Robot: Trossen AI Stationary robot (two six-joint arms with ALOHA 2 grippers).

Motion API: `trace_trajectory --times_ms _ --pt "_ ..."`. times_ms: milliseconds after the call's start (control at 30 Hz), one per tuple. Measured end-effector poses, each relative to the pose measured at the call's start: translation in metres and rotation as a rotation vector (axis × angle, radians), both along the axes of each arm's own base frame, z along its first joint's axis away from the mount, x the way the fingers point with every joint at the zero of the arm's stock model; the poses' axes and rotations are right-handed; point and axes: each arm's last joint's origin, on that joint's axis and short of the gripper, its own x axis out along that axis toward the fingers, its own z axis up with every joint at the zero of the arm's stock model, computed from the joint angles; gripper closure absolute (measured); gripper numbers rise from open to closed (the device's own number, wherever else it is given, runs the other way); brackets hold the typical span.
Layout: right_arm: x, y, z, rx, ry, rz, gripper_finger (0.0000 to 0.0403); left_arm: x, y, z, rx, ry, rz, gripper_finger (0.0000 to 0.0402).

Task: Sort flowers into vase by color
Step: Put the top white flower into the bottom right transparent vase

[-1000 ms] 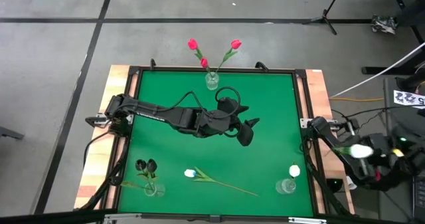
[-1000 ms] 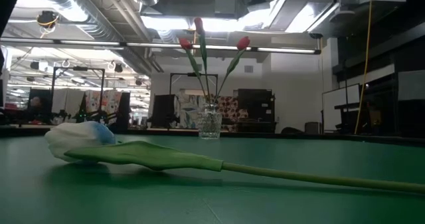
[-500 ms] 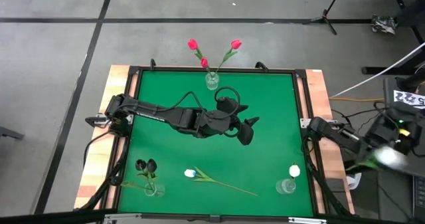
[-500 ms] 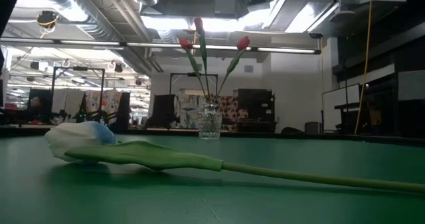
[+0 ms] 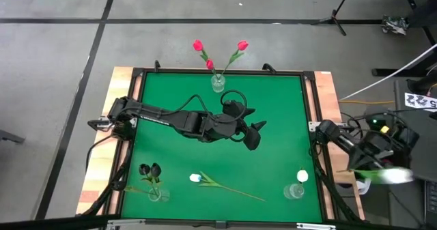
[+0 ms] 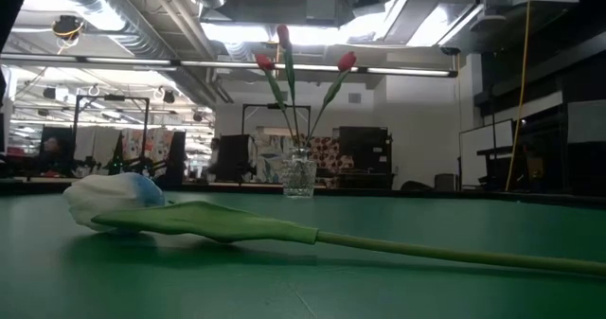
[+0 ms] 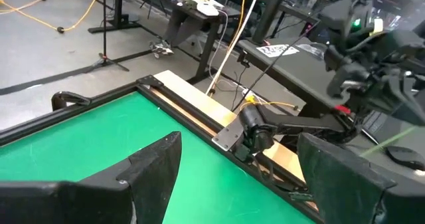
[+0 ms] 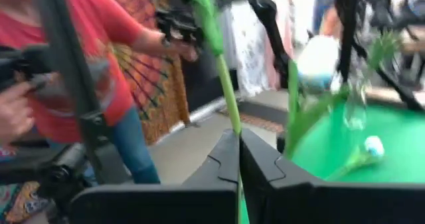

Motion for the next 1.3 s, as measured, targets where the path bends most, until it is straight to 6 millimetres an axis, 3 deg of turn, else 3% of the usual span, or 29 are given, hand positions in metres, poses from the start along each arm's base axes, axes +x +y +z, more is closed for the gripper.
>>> trace_trajectory --times_ms 300,467,533,900,1100,1167,1300 --pt "0.003 0.001 0.014 -0.098 -0.016 -0.159 0.0403 -0.001 -0.003 -0.002 0.007 0.025 -0.008 0.0108" --pt "0.011 -0.01 0.02 -0.063 0.159 -0.675 0.0403 -0.001 -0.003 -0.002 0.003 0.024 -0.007 0.0108" --pt "0.013 -0.008 0.025 -0.063 0.123 -0.732 0.0403 -0.001 -0.003 -0.002 0.003 0.024 -0.007 0.0108" --pt "0.002 0.008 0.055 -0.059 -0.058 -0.779 0.0403 0.0 -0.004 -0.005 -0.041 -0.007 0.017 0.0108" --pt "-0.018 0.027 0.099 0.053 -0.301 -0.692 0.0403 0.003 -0.005 -0.012 -0.048 0.0 0.043 0.0108" --pt "-0.017 0.027 0.117 0.091 -0.245 -0.56 0.0403 0.003 -0.005 -0.012 -0.047 0.004 0.043 0.0108" --pt "0.003 0.009 0.164 0.174 -0.021 -0.321 0.0403 0.003 -0.005 -0.012 -0.049 0.005 0.045 0.0108"
